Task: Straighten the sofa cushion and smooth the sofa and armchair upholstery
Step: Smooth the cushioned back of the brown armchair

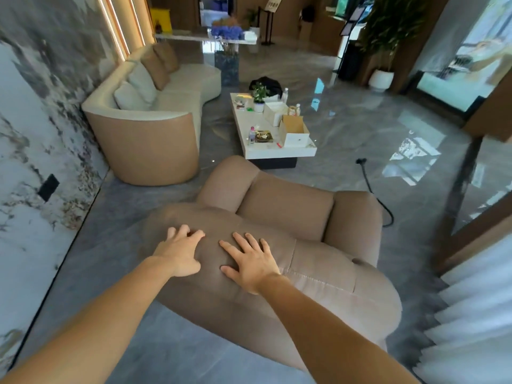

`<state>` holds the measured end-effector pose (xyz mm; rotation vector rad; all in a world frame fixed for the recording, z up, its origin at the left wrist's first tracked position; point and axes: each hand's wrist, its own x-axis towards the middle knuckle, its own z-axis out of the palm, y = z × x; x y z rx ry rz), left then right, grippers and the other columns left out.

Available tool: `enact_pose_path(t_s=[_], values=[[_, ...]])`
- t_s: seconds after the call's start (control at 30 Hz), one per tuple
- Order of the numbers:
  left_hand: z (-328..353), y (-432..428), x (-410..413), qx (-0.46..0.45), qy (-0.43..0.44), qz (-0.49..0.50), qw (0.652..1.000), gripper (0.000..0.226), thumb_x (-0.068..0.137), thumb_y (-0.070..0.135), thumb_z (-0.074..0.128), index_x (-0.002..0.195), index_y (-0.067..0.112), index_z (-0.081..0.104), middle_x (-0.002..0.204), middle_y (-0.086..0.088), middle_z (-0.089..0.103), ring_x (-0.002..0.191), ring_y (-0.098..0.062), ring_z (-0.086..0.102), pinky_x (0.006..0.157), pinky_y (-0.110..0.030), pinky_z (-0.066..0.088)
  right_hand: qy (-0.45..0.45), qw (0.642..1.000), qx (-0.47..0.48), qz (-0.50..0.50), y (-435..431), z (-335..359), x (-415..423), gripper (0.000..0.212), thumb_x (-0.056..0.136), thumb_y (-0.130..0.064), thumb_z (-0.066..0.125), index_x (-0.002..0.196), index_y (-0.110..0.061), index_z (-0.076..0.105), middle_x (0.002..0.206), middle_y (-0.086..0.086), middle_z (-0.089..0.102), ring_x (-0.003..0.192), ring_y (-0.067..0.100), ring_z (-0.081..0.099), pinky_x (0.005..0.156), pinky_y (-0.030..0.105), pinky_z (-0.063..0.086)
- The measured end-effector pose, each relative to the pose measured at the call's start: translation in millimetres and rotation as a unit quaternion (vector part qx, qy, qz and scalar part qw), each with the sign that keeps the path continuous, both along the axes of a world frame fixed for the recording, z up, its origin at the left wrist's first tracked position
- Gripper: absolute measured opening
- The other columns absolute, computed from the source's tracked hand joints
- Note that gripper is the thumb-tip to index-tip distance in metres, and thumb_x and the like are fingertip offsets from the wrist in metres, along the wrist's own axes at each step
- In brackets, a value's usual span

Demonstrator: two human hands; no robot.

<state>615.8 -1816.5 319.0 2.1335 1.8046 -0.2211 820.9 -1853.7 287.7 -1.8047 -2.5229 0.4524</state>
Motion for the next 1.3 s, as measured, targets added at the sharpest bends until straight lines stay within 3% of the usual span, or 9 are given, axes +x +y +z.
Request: enact_pose_path(t_s=[0.1,0.2,0.37,0.5,0.67,0.8,0.97,1.3], values=[[3.0,-20.7,49.9,0.020,0.016,-0.043,0.999,0.074,0.073,0.037,0.062,0.139,0.024,0.030,0.151,-0.004,0.017,0.135,-0.030,0.016,0.100,-0.049,0.038,0.010,0.999,-0.010,-0.047,-20.0,9.2,52.6,0.073,0.089,-0.066,0.043,0.152,-0.041,0.015,0.165,0.003,0.012,0.150,0.029,0.006,0.119,0.057,0.005],[-1.6,-47.0,90.6,0.013,-0.022,-0.037,0.999,0.078,0.082,0.041,0.057,0.148,0.020,0.019,0.160,0.000,0.006,0.144,-0.029,0.008,0.110,-0.052,0.030,-0.016,0.996,-0.020,-0.080,-40.2,13.6,112.8,0.090,0.078,-0.076,0.049,0.152,-0.042,0.010,0.165,0.001,0.010,0.150,0.030,0.005,0.118,0.057,0.004],[-11.1,-83.3,155.8,0.022,-0.035,-0.016,0.999,0.077,0.089,0.048,0.047,0.152,0.029,0.006,0.162,0.003,-0.001,0.147,-0.026,0.000,0.112,-0.054,0.026,-0.048,0.996,-0.055,-0.056,-42.9,23.1,216.4,0.107,0.066,-0.086,0.052,0.152,-0.046,0.003,0.166,0.000,0.005,0.149,0.031,0.003,0.118,0.058,0.003],[-7.1,-76.1,219.5,-0.025,-0.007,0.002,1.000,0.094,0.073,0.058,0.057,0.149,0.044,0.003,0.162,0.009,0.000,0.147,-0.027,0.002,0.112,-0.057,0.016,-0.035,0.997,-0.073,-0.013,-30.9,22.8,289.0,0.117,0.053,-0.093,0.054,0.150,-0.048,0.005,0.164,-0.001,0.008,0.148,0.032,0.004,0.116,0.059,0.003],[1.6,-60.6,302.2,-0.142,-0.049,0.081,0.985,0.118,0.049,0.046,0.076,0.144,0.055,0.006,0.160,0.016,-0.006,0.146,-0.033,-0.007,0.114,-0.061,0.014,-0.032,0.995,-0.090,0.037,-21.3,22.0,366.1,0.113,0.051,-0.094,0.052,0.145,-0.057,0.002,0.165,-0.005,0.006,0.147,0.036,0.001,0.114,0.065,0.002],[-14.3,-77.6,349.8,-0.134,-0.078,0.109,0.982,0.119,0.043,0.053,0.075,0.138,0.064,0.003,0.157,0.025,-0.012,0.146,-0.029,-0.015,0.109,-0.069,-0.002,-0.072,0.995,-0.061,0.035,-29.9,12.6,416.5,0.108,0.052,-0.101,0.033,0.143,-0.060,-0.008,0.166,-0.006,-0.001,0.147,0.044,-0.003,0.111,0.073,-0.001],[-25.5,-93.5,370.8,-0.120,-0.097,0.091,0.984,0.107,0.059,0.051,0.075,0.136,0.067,0.003,0.156,0.028,-0.010,0.145,-0.027,-0.018,0.108,-0.071,-0.008,-0.069,0.997,-0.023,-0.024,-42.7,1.6,416.8,0.094,0.064,-0.096,0.007,0.148,-0.055,0.001,0.165,0.003,0.009,0.143,0.049,0.008,0.108,0.074,0.007],[-14.7,-105.2,375.5,-0.123,-0.090,0.126,0.980,0.096,0.075,0.032,0.073,0.139,0.063,0.010,0.157,0.027,-0.008,0.147,-0.024,-0.014,0.108,-0.071,-0.005,-0.093,0.995,-0.017,-0.015,-50.3,-0.1,408.8,0.089,0.071,-0.091,0.003,0.149,-0.050,-0.003,0.165,0.008,0.003,0.142,0.054,0.000,0.104,0.076,0.002]])
